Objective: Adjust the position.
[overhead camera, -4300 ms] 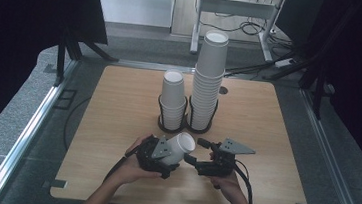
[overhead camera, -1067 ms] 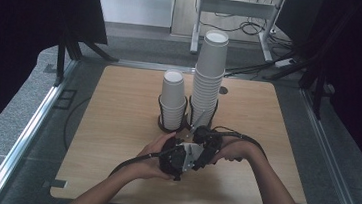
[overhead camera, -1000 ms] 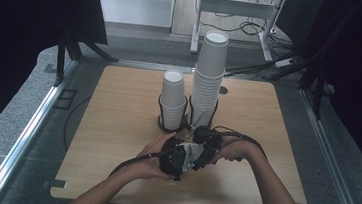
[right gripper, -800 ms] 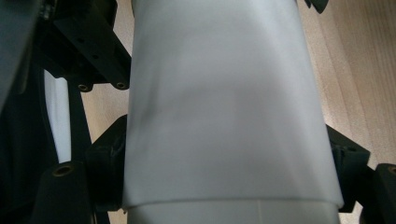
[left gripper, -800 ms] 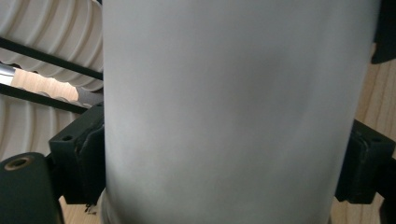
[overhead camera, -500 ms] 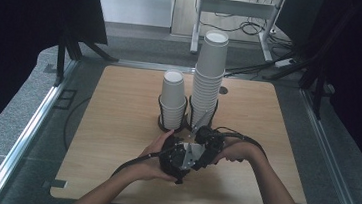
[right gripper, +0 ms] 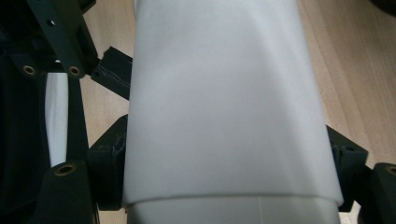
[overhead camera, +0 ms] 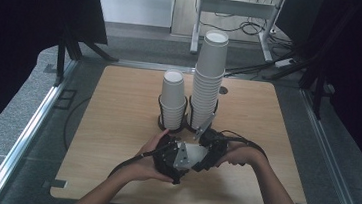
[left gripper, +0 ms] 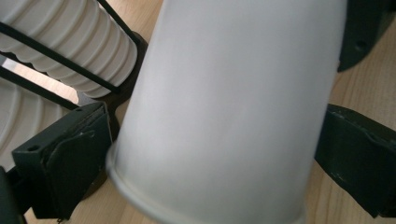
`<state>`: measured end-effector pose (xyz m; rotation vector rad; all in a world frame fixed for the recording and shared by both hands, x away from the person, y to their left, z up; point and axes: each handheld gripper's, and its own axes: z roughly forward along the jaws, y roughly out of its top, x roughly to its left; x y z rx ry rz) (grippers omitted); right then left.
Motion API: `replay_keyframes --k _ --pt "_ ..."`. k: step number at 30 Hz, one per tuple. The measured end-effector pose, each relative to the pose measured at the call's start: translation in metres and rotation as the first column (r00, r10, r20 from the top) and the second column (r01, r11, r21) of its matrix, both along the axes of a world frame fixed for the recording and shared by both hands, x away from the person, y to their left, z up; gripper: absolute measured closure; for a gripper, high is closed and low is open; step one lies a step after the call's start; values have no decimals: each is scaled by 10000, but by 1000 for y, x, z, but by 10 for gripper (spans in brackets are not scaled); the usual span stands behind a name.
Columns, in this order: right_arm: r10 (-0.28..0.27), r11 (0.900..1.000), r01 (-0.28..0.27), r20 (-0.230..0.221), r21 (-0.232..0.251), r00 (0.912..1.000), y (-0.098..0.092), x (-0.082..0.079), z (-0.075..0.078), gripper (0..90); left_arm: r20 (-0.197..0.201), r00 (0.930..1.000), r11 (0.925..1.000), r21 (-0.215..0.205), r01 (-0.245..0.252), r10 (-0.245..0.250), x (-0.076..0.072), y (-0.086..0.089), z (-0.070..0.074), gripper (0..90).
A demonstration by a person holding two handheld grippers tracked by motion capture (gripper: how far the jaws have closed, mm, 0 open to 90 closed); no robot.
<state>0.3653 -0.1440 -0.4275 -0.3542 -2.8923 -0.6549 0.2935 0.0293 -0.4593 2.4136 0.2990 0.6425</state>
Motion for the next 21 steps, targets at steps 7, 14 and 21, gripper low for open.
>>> replay_keyframes --k 7,14,21 --pt "-186 9995 182 144 257 9997 -8 0 0 228 48 9999 9986 -513 -102 105 -3 13 8 0" --pt "-837 9906 737 853 1149 9928 -19 0 5 228 -318 9973 9855 -1547 -704 663 -5 33 20 0" --pt "-2018 9474 1488 1680 2835 9649 -28 -8 8 225 -1268 9837 9459 -2826 -1593 1278 0 58 22 0"
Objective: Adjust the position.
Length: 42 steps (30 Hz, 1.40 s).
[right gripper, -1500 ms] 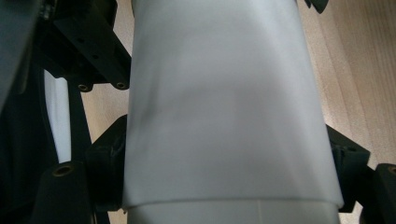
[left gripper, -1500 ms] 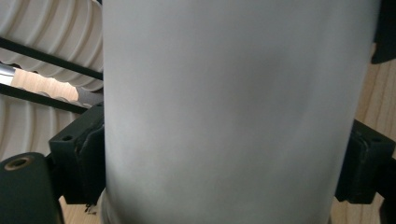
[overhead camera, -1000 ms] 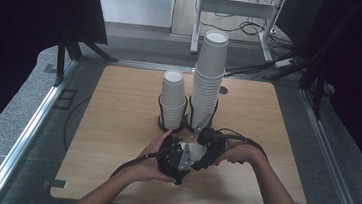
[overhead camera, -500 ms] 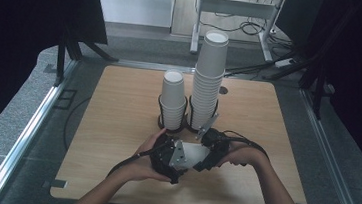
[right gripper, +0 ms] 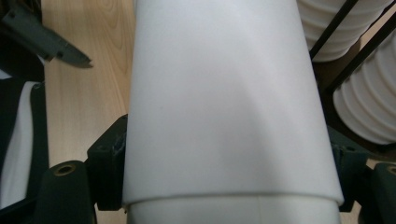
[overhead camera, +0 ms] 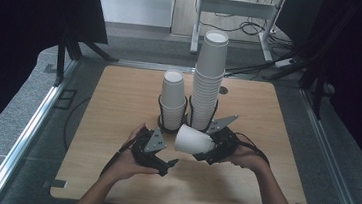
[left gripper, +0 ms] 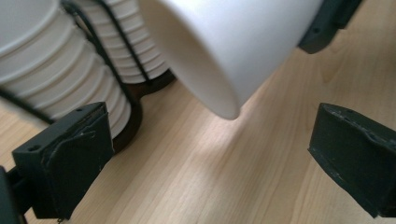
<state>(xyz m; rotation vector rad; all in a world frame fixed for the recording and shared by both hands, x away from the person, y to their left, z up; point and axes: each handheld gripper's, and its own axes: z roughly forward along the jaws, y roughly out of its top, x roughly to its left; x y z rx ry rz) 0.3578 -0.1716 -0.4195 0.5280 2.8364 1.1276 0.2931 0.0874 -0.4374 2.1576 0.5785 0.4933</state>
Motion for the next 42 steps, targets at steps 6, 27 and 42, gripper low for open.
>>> replay_keyframes --k 6,27,42 --pt "-100 9983 98 23 582 9999 2 -5 -11 224 -293 9991 9983 -467 -335 321 3 7 -1 0" --pt "-1623 9546 1352 830 2654 9832 6 -25 -46 222 -1481 9849 9825 -1495 -1115 892 3 20 -18 5" --pt "-1833 9319 1360 1132 3362 9765 5 -35 -56 222 -1771 9792 9762 -1736 -1296 985 1 22 -23 17"
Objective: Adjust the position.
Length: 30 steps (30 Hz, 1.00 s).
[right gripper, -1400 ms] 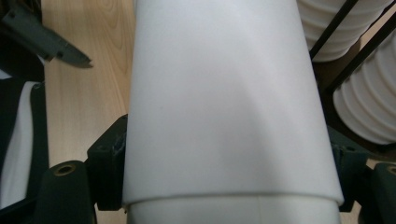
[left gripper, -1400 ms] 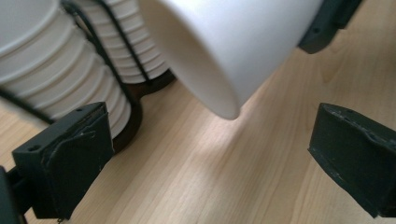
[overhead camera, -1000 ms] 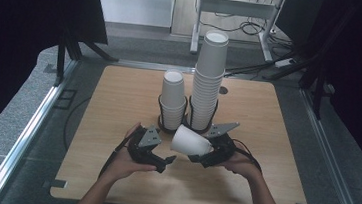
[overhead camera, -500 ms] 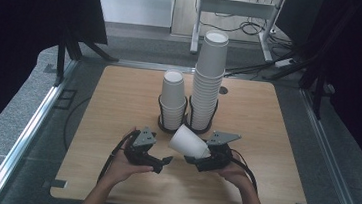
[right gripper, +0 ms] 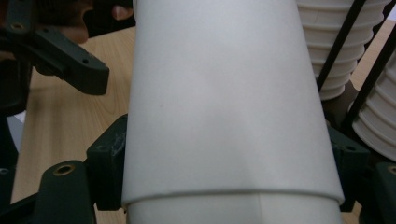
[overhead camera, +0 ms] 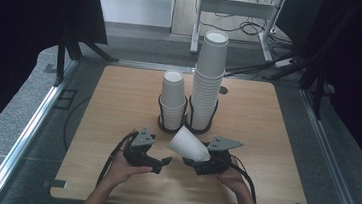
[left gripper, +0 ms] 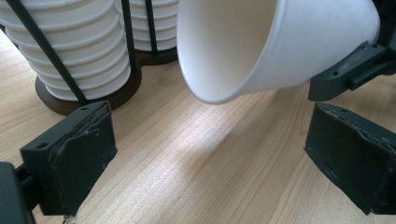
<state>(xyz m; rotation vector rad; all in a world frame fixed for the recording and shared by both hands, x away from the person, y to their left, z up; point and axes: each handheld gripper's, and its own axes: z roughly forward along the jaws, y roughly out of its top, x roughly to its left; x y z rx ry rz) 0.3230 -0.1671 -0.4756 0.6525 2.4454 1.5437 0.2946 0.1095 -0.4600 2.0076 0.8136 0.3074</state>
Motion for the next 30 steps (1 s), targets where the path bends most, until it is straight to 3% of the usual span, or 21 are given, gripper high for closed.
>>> replay_keyframes --k 9,17,24,30 --pt "-378 9980 371 128 503 9992 -3 -4 -2 222 -260 9995 9987 -480 -188 175 -1 9 -3 21" --pt "-678 9940 644 364 882 9970 -2 -7 -4 221 -343 9991 9978 -608 -263 242 -4 13 -4 23" --pt "-937 9843 822 677 1564 9933 -4 -10 -7 221 -371 9983 9934 -1038 -497 460 -4 14 -4 28" --pt "-1061 9800 889 892 1779 9903 -2 -13 -6 221 -344 9978 9865 -1514 -621 575 -5 14 -3 30"
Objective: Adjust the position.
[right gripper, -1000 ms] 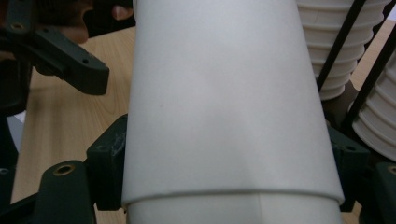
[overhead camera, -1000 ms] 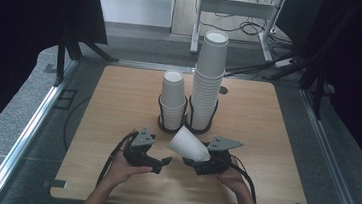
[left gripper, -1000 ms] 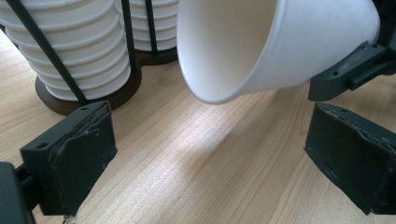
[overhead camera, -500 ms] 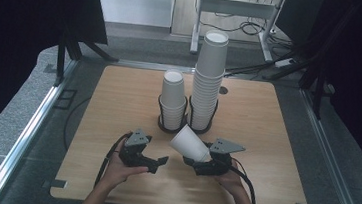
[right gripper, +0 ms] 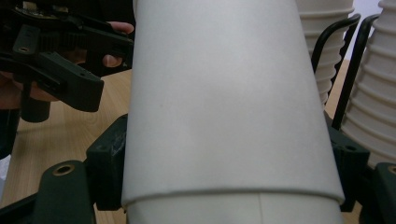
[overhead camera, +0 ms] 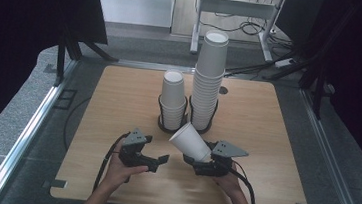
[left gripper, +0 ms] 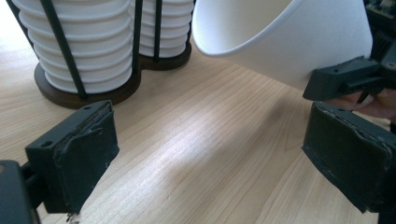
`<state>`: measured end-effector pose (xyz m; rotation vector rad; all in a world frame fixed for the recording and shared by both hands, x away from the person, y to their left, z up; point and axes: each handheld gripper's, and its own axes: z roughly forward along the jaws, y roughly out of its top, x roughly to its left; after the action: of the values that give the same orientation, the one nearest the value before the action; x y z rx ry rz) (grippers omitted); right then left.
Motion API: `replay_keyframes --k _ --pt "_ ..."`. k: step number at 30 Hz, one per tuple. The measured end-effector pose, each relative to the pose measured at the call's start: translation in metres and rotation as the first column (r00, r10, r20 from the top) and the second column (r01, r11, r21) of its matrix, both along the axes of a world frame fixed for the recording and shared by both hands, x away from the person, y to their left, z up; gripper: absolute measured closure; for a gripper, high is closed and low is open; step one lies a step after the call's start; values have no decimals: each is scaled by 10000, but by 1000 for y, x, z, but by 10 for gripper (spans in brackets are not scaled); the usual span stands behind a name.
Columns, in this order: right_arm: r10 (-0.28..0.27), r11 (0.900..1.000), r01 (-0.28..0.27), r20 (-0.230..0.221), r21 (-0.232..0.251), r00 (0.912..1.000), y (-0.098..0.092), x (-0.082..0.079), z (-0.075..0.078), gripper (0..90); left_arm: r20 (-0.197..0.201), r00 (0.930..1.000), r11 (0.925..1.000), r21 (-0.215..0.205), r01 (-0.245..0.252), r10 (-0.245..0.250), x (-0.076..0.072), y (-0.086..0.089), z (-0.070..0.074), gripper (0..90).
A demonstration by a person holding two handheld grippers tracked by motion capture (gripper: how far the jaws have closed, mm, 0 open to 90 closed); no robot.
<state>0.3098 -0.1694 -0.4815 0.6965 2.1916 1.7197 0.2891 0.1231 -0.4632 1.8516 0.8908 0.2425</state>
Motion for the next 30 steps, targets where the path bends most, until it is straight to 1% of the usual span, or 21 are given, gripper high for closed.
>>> replay_keyframes --k 5,7,11,14,17,18,21,25,26,30 --pt "-4 9997 3 35 245 10000 1 -1 0 221 55 9998 9984 -544 -164 167 -1 1 1 36" --pt "-12 9994 10 63 337 10000 1 -1 -1 221 0 9999 9975 -701 -111 111 0 2 1 37" --pt "35 9983 -46 194 583 9998 1 -3 -3 220 -240 9996 9937 -1119 112 -140 0 1 0 37" --pt "122 9969 -137 189 773 9997 2 -5 -4 220 -478 9982 9882 -1508 283 -359 1 0 -2 37" --pt "202 9963 -222 246 827 9995 4 -6 -5 221 -634 9966 9852 -1662 415 -526 2 -2 -4 37" --pt "225 9960 -247 270 855 9994 4 -6 -5 221 -667 9964 9849 -1683 399 -518 2 -2 -4 37" --pt "230 9958 -259 335 879 9992 6 -7 -6 220 -793 9954 9808 -1910 385 -546 3 -4 -5 37" --pt "276 9948 -318 439 966 9987 9 -9 -8 220 -946 9928 9732 -2242 505 -733 4 -6 -7 41" --pt "275 9946 -319 460 983 9986 10 -10 -8 220 -1020 9911 9686 -2415 590 -858 4 -6 -7 42" --pt "283 9950 -333 543 936 9981 13 -11 -9 220 -1106 9871 9583 -2737 820 -1160 4 -9 -7 40"
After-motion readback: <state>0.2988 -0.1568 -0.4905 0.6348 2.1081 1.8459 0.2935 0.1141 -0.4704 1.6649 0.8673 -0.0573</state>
